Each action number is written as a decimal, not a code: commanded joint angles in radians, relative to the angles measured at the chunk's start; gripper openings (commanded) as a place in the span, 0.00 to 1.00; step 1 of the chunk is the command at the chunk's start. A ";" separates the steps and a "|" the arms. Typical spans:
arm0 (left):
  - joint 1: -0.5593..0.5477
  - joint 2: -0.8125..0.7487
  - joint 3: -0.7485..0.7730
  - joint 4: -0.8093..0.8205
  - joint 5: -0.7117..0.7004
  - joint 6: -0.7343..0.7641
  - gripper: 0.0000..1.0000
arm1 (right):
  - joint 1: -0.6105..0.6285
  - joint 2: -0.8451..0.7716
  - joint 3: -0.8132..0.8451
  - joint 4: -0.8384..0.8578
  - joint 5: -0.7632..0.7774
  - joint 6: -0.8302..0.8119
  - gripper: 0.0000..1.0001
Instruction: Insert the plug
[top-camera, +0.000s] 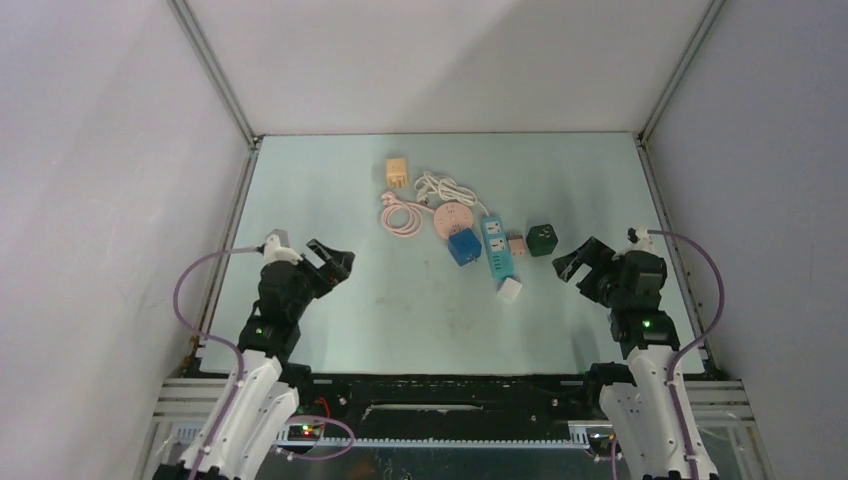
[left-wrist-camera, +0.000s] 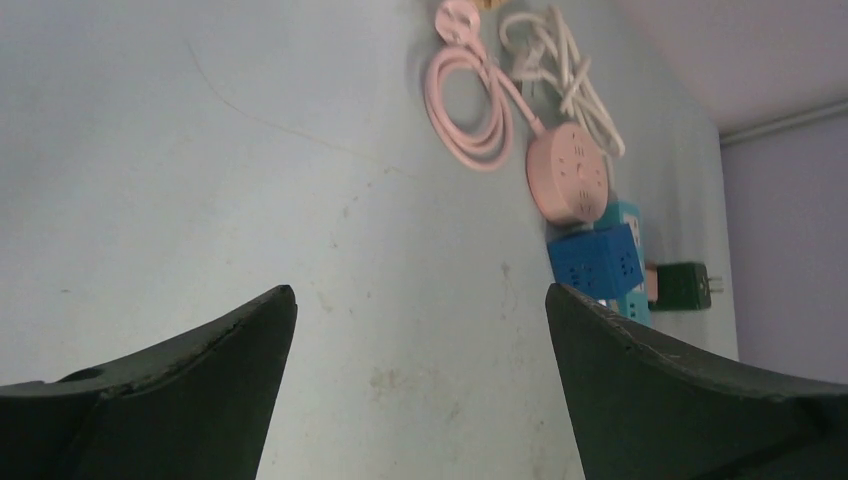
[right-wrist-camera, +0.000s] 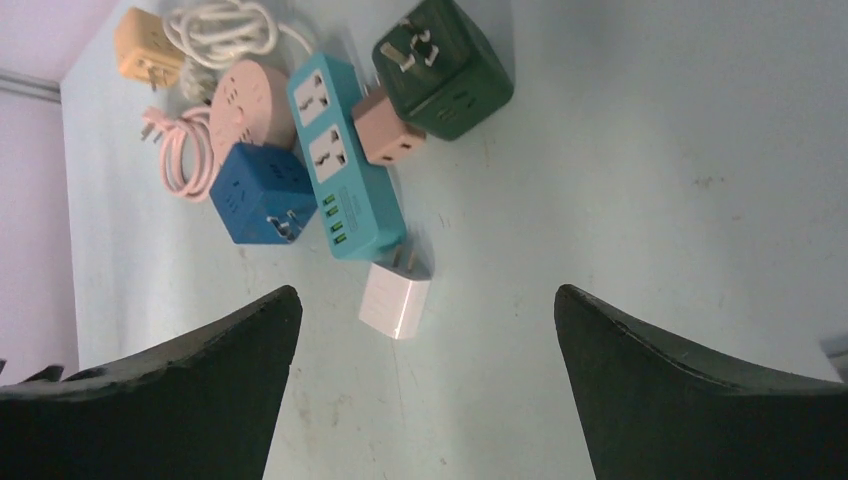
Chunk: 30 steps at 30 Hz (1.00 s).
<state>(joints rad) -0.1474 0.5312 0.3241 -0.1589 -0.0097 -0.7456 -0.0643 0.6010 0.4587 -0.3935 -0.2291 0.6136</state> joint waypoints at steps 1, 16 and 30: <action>0.003 0.130 -0.001 0.138 0.159 -0.018 0.98 | 0.000 0.062 -0.009 0.013 -0.082 -0.013 1.00; -0.320 0.359 0.131 0.221 0.310 0.070 0.98 | 0.414 0.572 0.190 0.077 0.058 -0.151 1.00; -0.354 0.081 0.179 0.084 0.226 0.094 0.98 | 0.651 1.108 0.603 -0.111 0.477 -0.227 1.00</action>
<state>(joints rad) -0.4973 0.6956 0.4473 0.0010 0.2695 -0.6907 0.5896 1.6287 0.9958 -0.4263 0.1181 0.4114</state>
